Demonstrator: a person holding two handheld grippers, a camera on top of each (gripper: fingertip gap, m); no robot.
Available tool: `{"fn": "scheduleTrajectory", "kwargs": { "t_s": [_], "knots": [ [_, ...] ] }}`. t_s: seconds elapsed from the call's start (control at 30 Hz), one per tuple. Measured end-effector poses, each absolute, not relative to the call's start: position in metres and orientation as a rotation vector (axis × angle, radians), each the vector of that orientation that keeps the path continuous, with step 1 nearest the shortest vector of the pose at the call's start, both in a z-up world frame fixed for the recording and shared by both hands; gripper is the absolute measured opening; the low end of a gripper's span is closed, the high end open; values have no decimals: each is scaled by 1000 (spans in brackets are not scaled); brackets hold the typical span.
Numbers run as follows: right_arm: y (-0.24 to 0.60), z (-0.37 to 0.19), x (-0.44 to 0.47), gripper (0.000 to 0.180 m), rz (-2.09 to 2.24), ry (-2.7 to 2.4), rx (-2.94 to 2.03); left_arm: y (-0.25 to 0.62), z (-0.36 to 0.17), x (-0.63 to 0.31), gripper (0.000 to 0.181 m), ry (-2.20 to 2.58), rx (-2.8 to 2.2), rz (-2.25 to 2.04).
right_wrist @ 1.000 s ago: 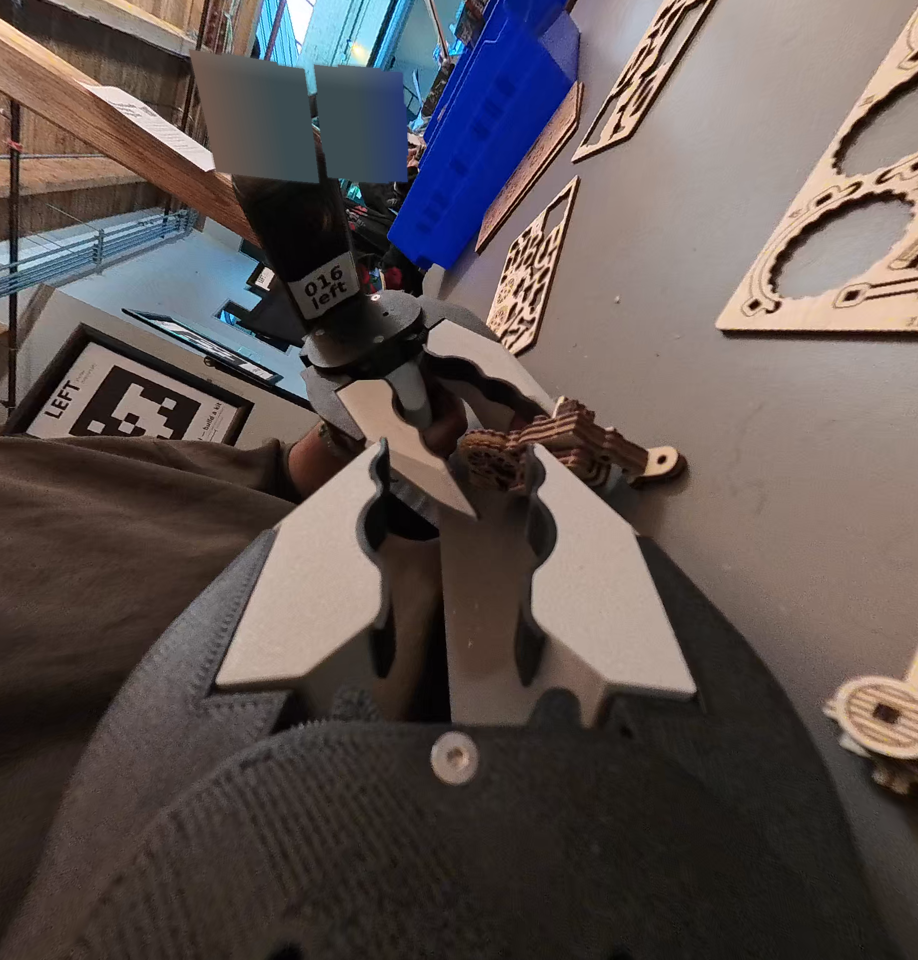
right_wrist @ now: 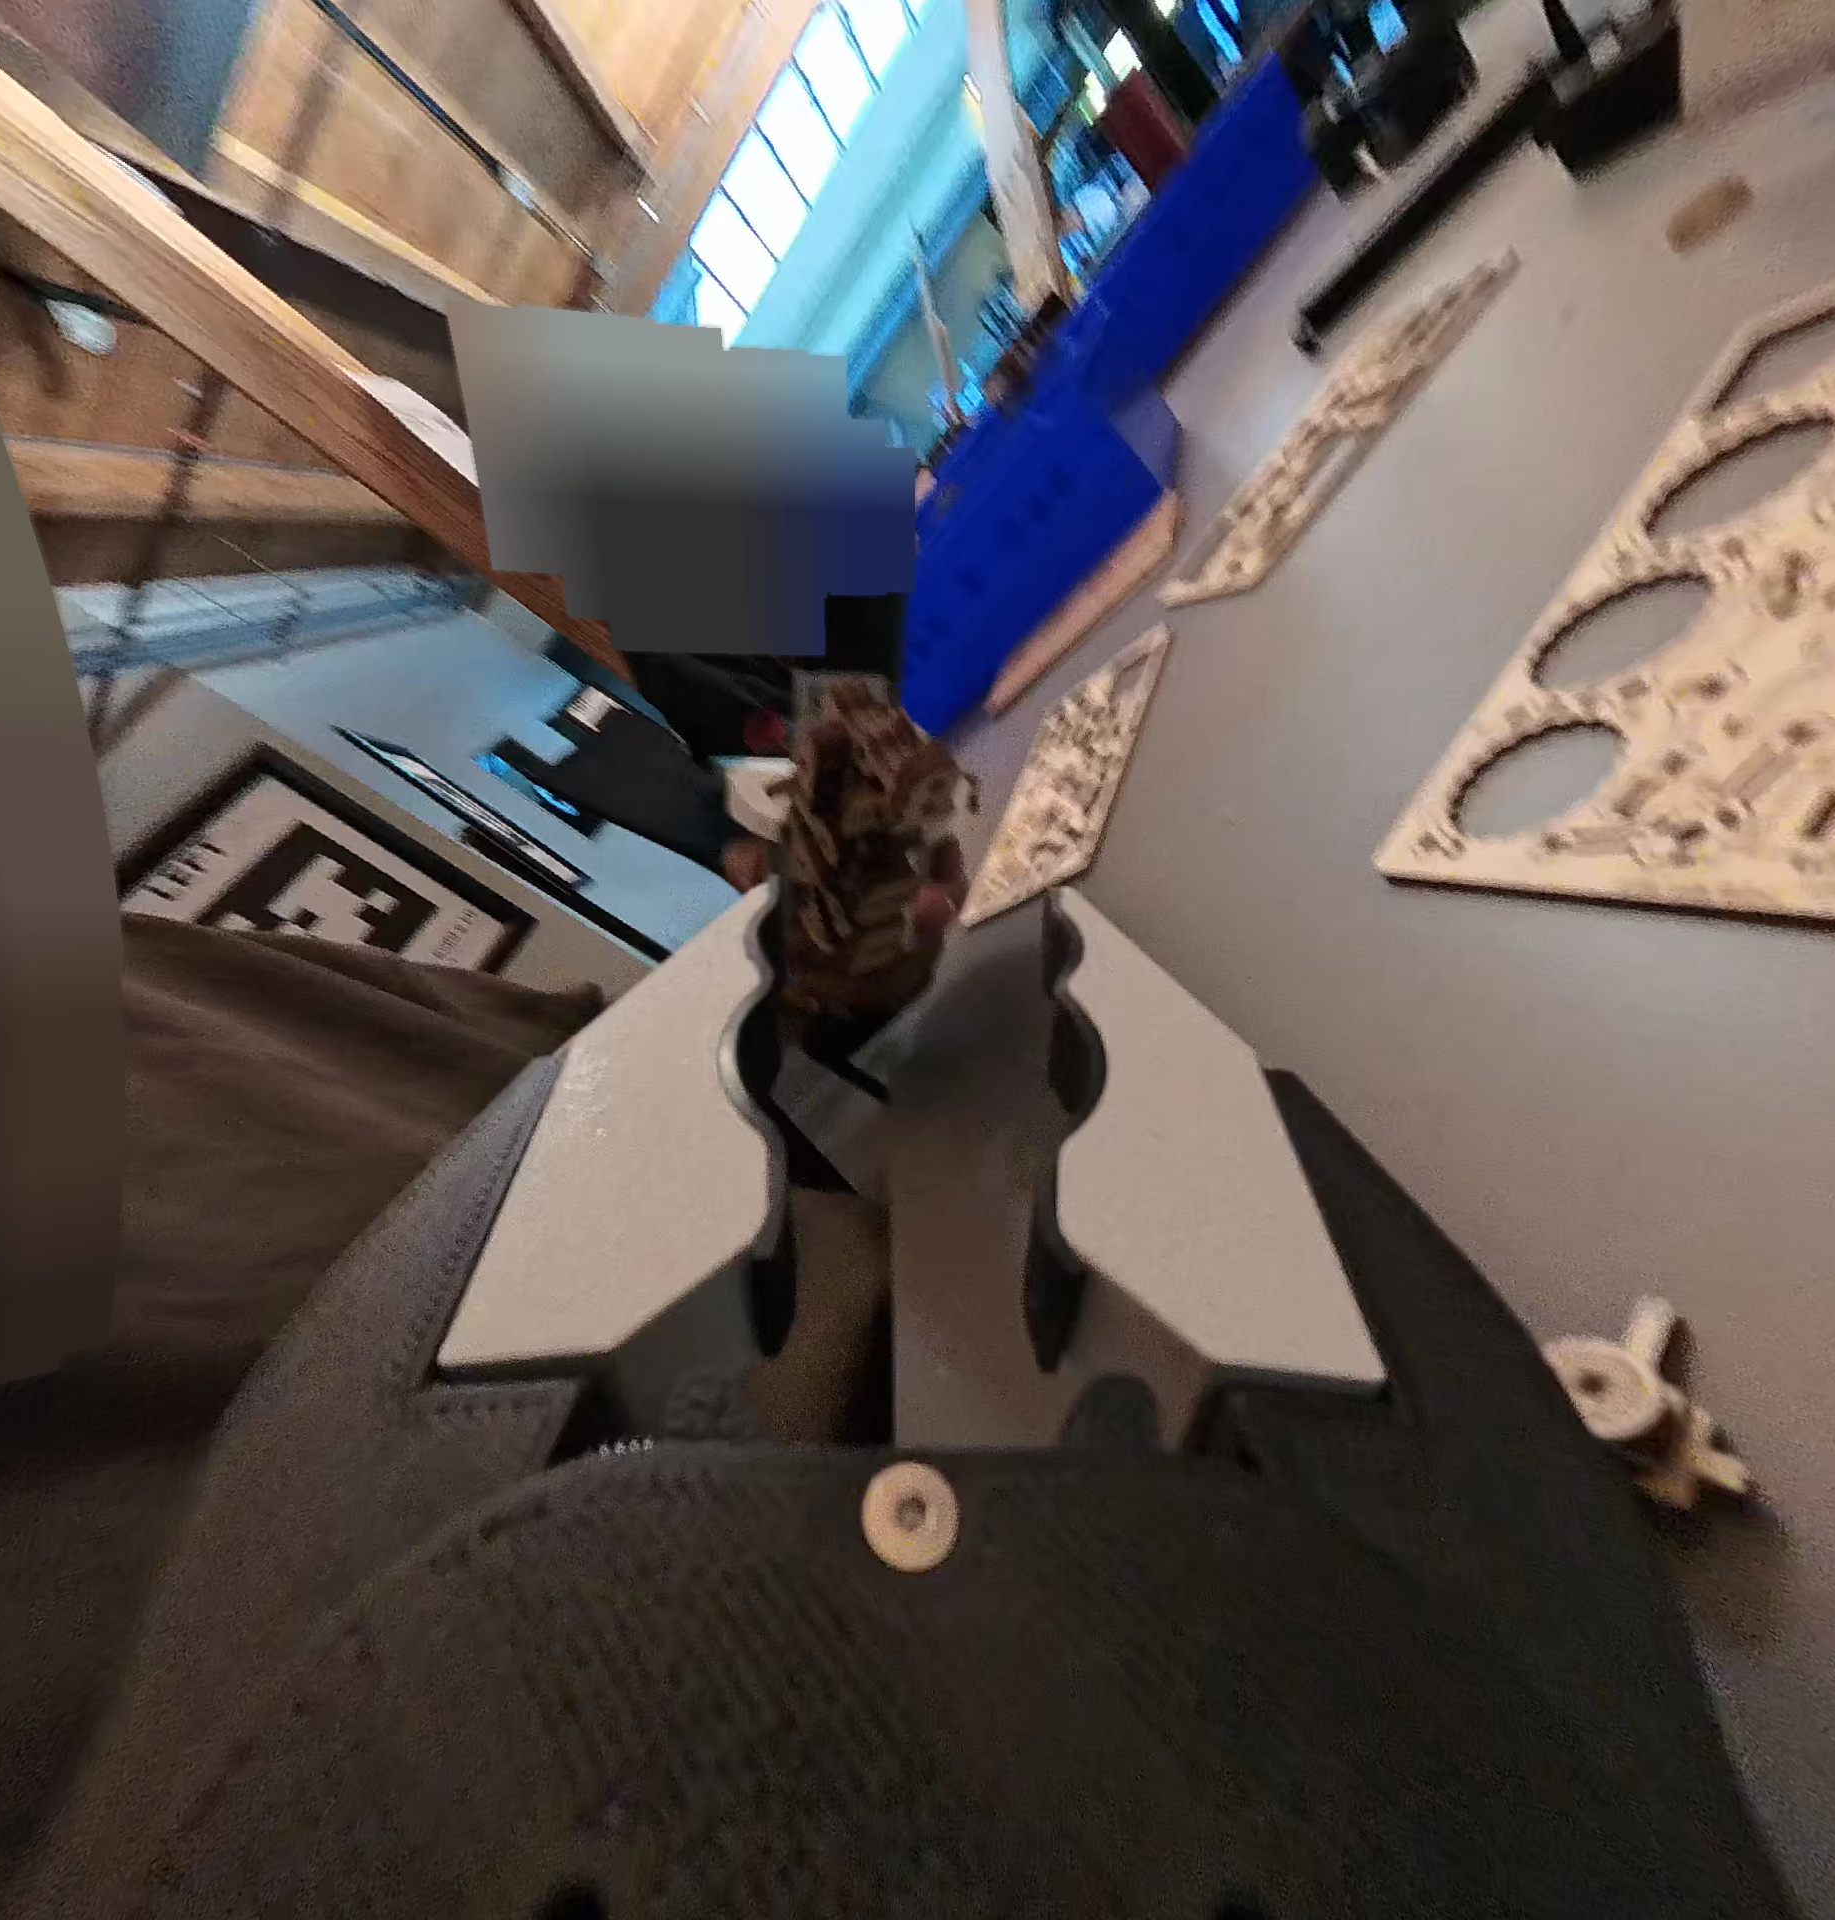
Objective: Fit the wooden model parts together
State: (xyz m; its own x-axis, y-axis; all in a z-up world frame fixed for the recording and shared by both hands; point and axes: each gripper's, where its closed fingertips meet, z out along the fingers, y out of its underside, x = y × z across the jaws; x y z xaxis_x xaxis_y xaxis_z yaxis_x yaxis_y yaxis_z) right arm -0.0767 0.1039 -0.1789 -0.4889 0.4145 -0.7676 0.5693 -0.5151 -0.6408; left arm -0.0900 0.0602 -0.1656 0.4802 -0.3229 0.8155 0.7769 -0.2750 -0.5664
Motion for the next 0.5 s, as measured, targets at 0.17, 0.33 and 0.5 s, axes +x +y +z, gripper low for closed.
{"fn": "scheduleTrajectory", "kwargs": {
  "t_s": [0.17,0.33,0.5],
  "knots": [
    [99,-151,-75,36,-2316,1366,1396,58,-152,-73,28,-333,-1430,-1202],
    [89,-139,-68,27,-2333,1275,1276,58,-147,-60,28,-290,-1409,-1243],
    [85,-137,-63,14,-2329,1300,1229,58,-146,-56,28,-291,-1389,-1283]
  ]
}}
